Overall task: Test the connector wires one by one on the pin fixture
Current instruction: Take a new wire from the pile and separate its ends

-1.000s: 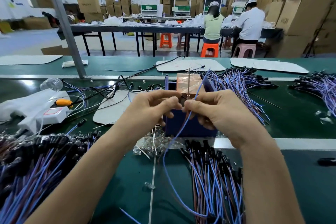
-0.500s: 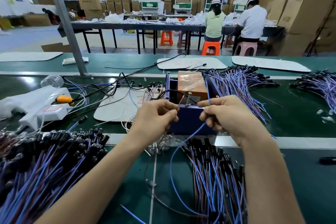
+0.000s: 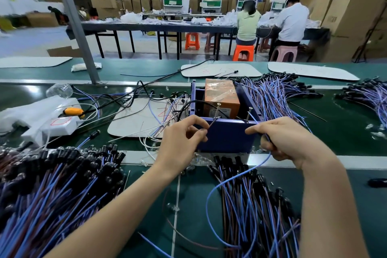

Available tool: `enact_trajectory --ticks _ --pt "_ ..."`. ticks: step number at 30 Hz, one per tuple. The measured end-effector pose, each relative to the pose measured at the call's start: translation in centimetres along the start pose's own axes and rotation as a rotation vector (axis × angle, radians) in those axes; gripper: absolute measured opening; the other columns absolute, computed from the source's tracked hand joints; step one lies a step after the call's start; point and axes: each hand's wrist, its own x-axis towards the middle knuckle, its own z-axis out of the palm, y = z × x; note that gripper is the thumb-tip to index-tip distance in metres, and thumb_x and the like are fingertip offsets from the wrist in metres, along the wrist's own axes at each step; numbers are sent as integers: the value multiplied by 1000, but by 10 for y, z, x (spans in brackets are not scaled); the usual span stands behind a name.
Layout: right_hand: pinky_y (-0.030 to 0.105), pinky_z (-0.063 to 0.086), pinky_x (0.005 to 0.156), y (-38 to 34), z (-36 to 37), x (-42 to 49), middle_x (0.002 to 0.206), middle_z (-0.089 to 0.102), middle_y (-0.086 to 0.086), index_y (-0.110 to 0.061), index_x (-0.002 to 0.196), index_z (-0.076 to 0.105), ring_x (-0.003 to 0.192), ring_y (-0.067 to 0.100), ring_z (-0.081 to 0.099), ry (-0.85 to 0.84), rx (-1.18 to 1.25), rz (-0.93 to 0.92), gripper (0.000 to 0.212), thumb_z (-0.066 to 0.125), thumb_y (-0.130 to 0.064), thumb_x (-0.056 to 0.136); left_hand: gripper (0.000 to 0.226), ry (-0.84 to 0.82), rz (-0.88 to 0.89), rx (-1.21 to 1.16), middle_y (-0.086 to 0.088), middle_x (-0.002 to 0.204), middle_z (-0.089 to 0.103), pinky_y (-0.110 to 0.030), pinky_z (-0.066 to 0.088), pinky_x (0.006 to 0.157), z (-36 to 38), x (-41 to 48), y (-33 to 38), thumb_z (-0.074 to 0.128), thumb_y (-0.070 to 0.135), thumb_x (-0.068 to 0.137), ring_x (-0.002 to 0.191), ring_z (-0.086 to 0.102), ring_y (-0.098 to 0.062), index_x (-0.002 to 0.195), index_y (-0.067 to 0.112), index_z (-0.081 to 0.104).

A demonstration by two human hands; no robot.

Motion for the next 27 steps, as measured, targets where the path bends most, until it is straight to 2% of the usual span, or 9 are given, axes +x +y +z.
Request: enact_trajectory --ticks 5,13,16,19,22,27 --pt "15 18 32 0 -2 1 37 38 1 0 110 61 28 10 22 12 7 22 29 38 -6 94 23 23 -19 -115 2 67 69 -20 51 53 -1 2 -3 61 4 90 53 59 -7 80 23 66" --pt "13 16 34 1 -2 2 36 38 0 -7 111 59 29 9 21 8 4 16 33 32 0 93 25 40 46 -25 4 76 70 -18 56 59 2 1 -7 56 -3 91 55 64 -6 105 10 72" --pt "13 17 35 1 -3 2 38 38 1 -6 108 61 30 10 21 -7 -36 26 34 31 0 94 29 72 121 38 7 78 67 -16 56 58 2 0 -7 57 -7 88 55 65 -4 108 9 71" --pt "13 16 34 0 -4 -1 41 37 2 -2 106 61 29 9 21 -27 -55 35 33 31 0 93 29 94 188 96 0 83 66 -18 57 61 2 0 -7 58 -8 87 58 66 -5 109 7 71" --pt "11 17 34 1 -5 -2 38 38 1 -1 106 62 27 9 21 -37 -55 44 33 32 1 92 26 111 201 96 -6 87 67 -14 56 61 3 1 -9 58 -8 88 60 67 -7 108 4 71" --pt "11 16 35 4 -6 -1 40 38 3 1 112 61 28 9 20 -17 -64 78 31 36 -1 93 26 116 193 84 -4 89 67 -12 55 61 3 2 -10 58 -7 89 61 69 -6 109 4 71"
